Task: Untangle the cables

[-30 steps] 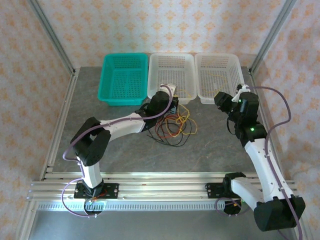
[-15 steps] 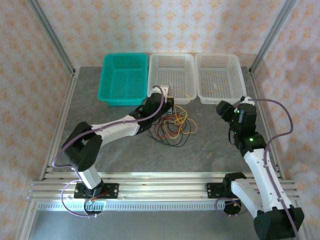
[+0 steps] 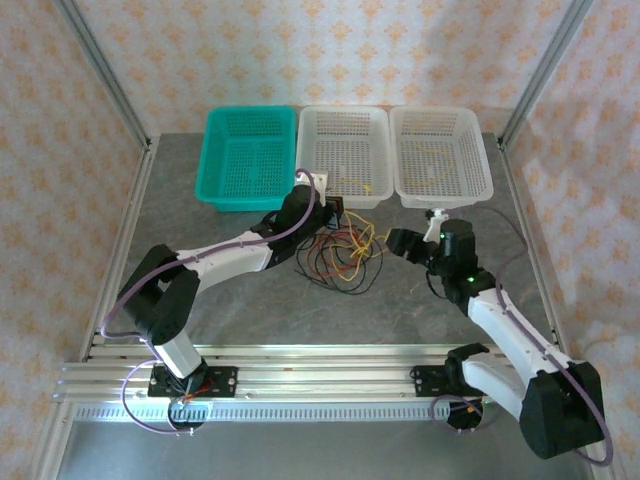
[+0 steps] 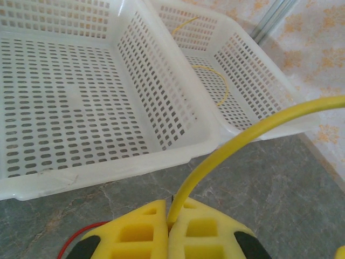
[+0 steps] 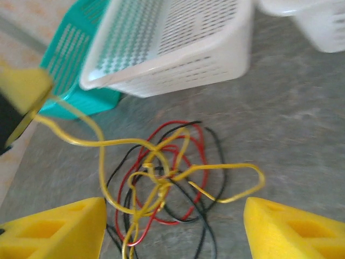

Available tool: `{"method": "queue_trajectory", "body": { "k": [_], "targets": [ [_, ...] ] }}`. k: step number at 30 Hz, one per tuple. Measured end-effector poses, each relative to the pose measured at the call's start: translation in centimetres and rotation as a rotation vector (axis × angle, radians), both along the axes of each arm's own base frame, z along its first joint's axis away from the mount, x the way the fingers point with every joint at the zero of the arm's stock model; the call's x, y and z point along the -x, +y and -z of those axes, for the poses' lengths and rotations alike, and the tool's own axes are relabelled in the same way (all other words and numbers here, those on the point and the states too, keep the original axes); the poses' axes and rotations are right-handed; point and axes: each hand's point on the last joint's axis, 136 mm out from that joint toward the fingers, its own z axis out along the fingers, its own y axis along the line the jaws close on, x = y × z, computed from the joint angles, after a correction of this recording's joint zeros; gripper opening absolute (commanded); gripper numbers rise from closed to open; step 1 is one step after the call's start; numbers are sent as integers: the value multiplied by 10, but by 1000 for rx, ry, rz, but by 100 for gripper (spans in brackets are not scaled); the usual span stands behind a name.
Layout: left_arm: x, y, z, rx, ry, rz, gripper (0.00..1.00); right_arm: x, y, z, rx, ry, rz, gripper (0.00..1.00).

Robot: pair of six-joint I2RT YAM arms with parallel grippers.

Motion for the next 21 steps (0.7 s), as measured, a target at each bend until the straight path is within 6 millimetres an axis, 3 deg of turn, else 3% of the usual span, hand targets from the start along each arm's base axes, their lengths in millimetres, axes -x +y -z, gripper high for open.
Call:
{"method": "queue_trajectory", "body": {
  "k": [8, 21],
  "targets": [
    [1, -1, 1, 8, 8, 22, 0, -13, 28, 13, 71, -22, -84, 63],
    [5, -7, 1, 24, 21, 73, 0, -51, 55, 8, 180, -87, -159, 55]
  ]
}}
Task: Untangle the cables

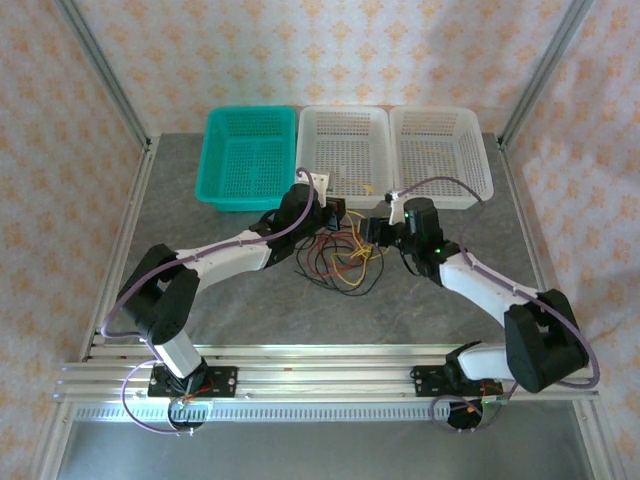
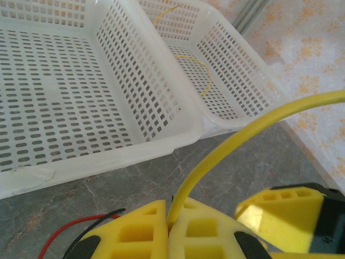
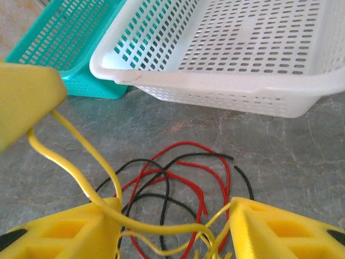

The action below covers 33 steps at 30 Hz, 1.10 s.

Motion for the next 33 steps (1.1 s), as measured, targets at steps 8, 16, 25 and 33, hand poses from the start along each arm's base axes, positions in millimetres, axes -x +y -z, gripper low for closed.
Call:
{"method": "queue_trajectory", "body": {
  "k": [8, 16, 25, 33],
  "targets": [
    [3, -3, 1, 6, 8, 34, 0, -13, 7, 14, 60, 3, -45, 46],
    [2, -1, 1, 8, 11, 37, 0, -16, 9, 13, 66, -12, -54, 18],
    [-5, 9, 0, 4, 9, 5, 0, -16, 1, 2, 69, -41, -6, 0],
    [0, 37, -8, -38, -14, -91, 0, -17, -30, 3, 102, -29, 174, 0]
  ]
}}
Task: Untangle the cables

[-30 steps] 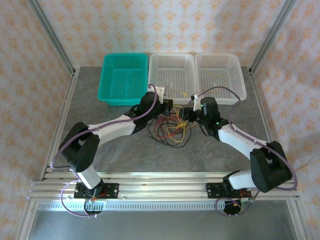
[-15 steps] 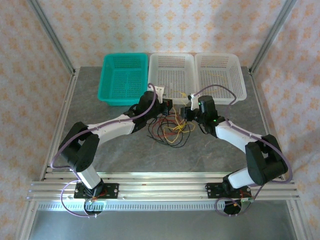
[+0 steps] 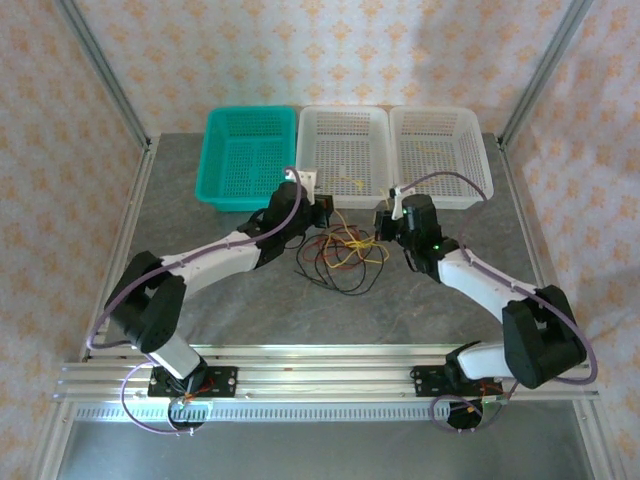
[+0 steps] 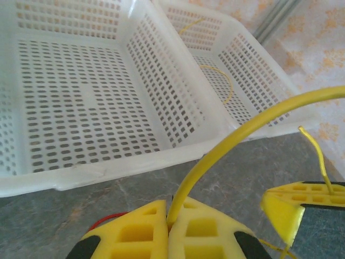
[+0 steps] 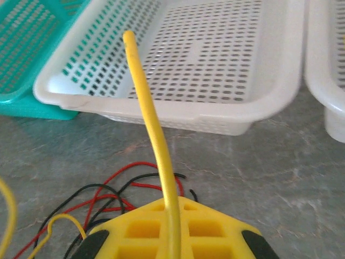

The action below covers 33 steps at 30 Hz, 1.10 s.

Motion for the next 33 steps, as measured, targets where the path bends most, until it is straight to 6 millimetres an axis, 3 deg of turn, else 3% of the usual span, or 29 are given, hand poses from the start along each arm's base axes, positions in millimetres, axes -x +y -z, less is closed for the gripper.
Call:
{"method": "queue_trajectory", "body": {
  "k": [6, 14, 33],
  "targets": [
    [12, 30, 4, -50, -8, -96, 0, 7, -17, 15, -20, 71, 121, 0],
    [22, 60, 29, -108, 35, -203, 0, 19, -23, 26, -66, 123, 184, 0],
    [46, 92, -23, -48, -32, -293, 0, 20, -2, 9, -72, 84, 86, 0]
  ]
}}
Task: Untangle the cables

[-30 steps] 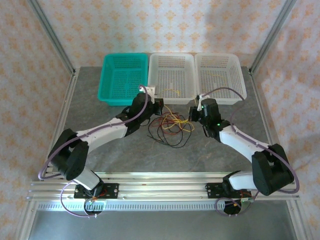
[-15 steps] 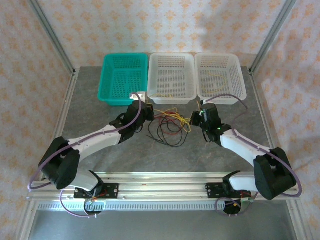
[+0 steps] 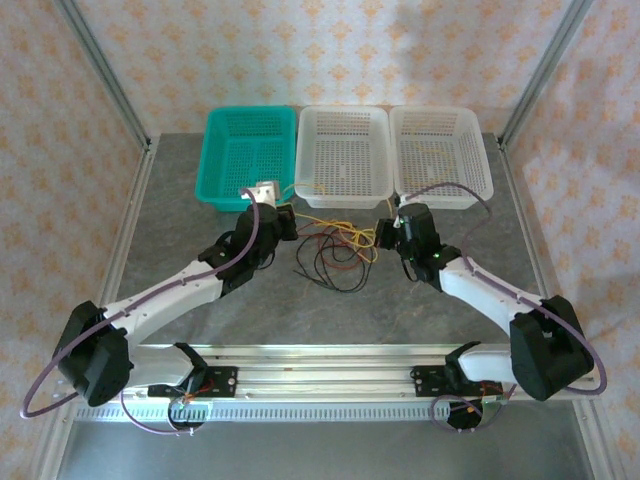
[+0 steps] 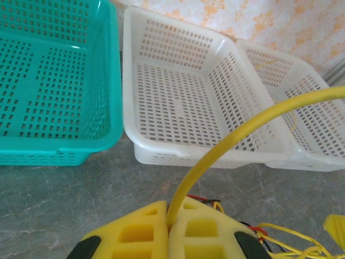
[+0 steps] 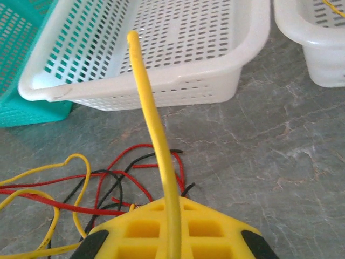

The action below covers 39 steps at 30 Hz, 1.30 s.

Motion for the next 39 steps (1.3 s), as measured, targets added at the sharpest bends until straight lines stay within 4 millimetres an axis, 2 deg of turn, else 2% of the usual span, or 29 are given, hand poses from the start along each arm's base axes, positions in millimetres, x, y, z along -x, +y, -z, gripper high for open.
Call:
{"method": "queue_trajectory", "body": {
  "k": [4, 5, 8, 10, 12, 20, 23, 25, 28, 32, 36, 39],
  "targets": [
    [-1, 1, -3, 6, -17, 52, 0, 9, 16, 0, -35, 1, -112, 0],
    [-2, 1, -4, 8, -21, 64, 0, 13, 20, 1, -47, 7, -138, 3],
    [-3, -1, -7, 19, -34, 95, 0, 19, 22, 3, -75, 22, -165, 30],
    [-6, 1, -11, 20, -53, 90, 0, 19, 15, 3, -71, 26, -139, 43],
    [-8, 3, -14, 19, -64, 86, 0, 17, 4, 0, -54, 18, -84, 49],
    [-10, 2, -22, -6, -93, 103, 0, 16, -52, -9, 26, 19, 220, 63],
    [-12, 1, -28, -13, -111, 115, 0, 20, -61, -11, 27, 28, 276, 66],
    [-12, -1, -32, -18, -123, 132, 0, 21, -62, -20, 10, 6, 278, 67],
    [-10, -8, -37, -16, -140, 174, 0, 22, -56, -47, -44, -73, 241, 72],
    [-10, -17, -46, -8, -178, 222, 0, 21, -38, -84, -118, -196, 133, 77],
    [-12, -26, -58, -21, -220, 269, 0, 23, -9, -95, -158, -237, -37, 75],
    [-18, -38, -75, -33, -253, 317, 0, 26, 17, -94, -191, -238, -185, 72]
  ]
}}
